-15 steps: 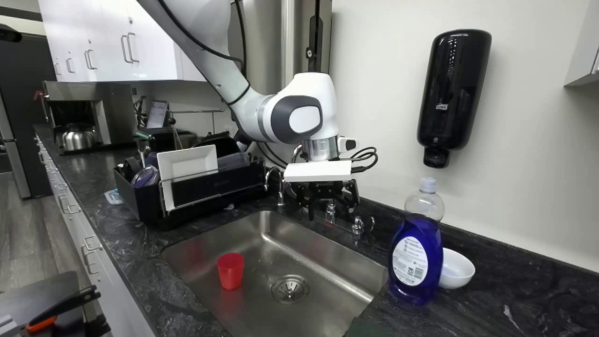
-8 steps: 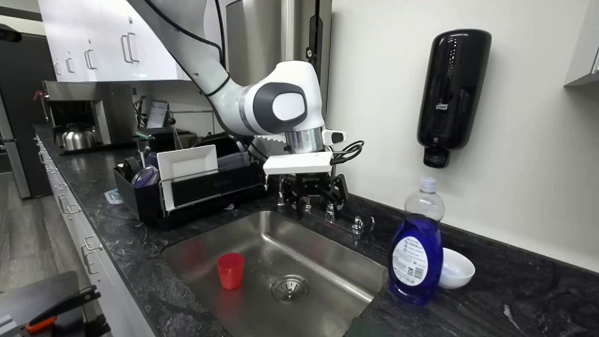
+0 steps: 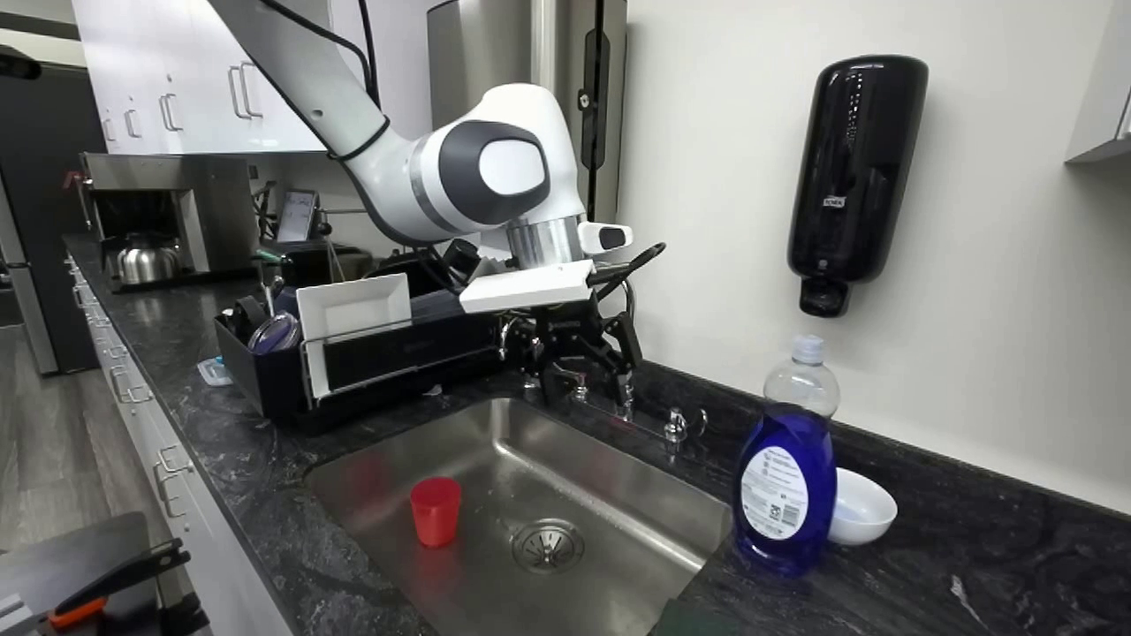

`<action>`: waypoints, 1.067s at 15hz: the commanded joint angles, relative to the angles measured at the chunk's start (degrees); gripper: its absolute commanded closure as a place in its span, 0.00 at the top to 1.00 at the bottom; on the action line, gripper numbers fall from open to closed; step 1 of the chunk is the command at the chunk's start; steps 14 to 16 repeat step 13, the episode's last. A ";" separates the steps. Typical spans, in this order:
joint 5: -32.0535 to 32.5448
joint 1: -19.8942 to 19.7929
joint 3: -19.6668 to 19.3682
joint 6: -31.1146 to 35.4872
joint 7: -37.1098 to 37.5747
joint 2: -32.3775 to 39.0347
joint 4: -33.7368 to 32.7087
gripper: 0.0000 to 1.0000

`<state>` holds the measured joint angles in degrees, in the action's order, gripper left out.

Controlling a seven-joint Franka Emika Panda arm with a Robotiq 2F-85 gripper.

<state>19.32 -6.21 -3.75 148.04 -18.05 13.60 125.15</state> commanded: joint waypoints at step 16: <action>1.12 1.39 -0.34 -1.96 1.51 -3.89 3.86 1.00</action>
